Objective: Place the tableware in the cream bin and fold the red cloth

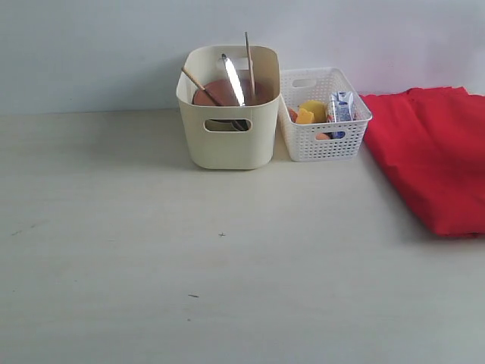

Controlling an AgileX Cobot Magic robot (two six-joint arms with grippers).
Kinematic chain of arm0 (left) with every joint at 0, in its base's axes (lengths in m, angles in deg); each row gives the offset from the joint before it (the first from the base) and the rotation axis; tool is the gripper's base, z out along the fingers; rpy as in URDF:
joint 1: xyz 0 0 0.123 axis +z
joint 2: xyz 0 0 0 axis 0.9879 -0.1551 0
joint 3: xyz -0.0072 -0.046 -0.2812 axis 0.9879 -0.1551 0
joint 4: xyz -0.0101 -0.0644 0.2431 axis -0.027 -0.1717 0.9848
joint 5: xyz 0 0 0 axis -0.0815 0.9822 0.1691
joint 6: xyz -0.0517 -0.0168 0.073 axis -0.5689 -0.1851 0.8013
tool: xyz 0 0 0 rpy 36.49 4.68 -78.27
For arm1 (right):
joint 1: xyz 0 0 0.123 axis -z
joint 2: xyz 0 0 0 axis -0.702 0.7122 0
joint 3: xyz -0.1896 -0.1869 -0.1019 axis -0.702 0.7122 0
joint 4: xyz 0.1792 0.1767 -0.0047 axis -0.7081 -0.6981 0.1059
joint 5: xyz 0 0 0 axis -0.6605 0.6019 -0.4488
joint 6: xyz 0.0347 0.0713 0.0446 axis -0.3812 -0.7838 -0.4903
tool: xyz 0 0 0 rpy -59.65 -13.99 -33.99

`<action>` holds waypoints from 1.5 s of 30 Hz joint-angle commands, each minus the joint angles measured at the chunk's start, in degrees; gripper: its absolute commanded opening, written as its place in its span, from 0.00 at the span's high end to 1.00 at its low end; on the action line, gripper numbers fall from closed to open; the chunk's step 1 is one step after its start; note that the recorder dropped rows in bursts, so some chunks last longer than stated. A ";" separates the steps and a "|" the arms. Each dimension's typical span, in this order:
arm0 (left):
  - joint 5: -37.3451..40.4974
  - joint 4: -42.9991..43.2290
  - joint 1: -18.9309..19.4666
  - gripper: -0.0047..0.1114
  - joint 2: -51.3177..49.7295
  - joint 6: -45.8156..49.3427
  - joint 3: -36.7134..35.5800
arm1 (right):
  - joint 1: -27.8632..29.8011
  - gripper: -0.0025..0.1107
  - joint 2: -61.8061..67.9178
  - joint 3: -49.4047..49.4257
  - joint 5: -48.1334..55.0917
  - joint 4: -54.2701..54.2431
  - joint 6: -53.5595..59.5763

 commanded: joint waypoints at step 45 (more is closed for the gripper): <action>6.49 31.10 14.58 0.57 18.78 -0.04 -18.90 | -11.97 0.98 -45.95 32.63 -9.89 16.20 1.51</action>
